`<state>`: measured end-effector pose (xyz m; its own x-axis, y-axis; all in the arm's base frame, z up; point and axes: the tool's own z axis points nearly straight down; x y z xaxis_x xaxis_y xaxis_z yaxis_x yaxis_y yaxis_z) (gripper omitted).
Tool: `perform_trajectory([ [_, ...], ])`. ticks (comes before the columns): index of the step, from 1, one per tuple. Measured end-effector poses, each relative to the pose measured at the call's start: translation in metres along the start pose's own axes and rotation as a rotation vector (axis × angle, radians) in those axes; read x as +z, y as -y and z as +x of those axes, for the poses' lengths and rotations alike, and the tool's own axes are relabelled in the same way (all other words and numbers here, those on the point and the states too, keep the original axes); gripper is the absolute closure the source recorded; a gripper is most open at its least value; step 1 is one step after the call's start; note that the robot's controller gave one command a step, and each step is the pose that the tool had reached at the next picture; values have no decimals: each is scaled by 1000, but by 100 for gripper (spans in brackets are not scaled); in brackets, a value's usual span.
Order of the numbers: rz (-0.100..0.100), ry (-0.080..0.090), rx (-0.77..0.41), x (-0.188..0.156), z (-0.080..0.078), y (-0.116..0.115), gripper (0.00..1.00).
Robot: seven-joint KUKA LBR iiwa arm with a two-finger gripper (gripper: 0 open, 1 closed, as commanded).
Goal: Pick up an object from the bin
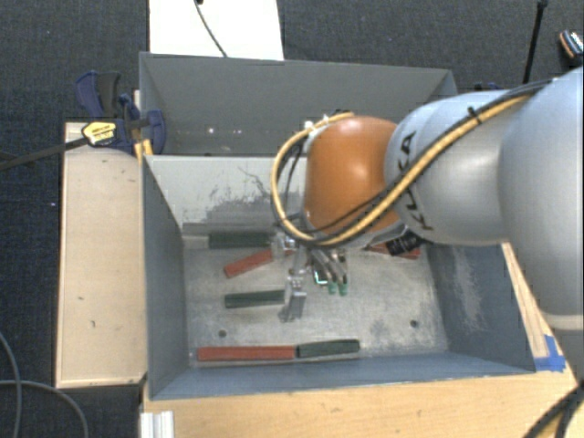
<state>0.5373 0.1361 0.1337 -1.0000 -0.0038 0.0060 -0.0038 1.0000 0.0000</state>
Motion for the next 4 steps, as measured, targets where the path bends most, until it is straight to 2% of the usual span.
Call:
perform_trajectory([
  [1,0,1,-53,67,17,-25,0],
  [2,-3,11,20,32,20,-29,0],
  [3,-4,12,81,34,19,-28,0],
  [4,-1,5,243,64,19,-23,0],
])
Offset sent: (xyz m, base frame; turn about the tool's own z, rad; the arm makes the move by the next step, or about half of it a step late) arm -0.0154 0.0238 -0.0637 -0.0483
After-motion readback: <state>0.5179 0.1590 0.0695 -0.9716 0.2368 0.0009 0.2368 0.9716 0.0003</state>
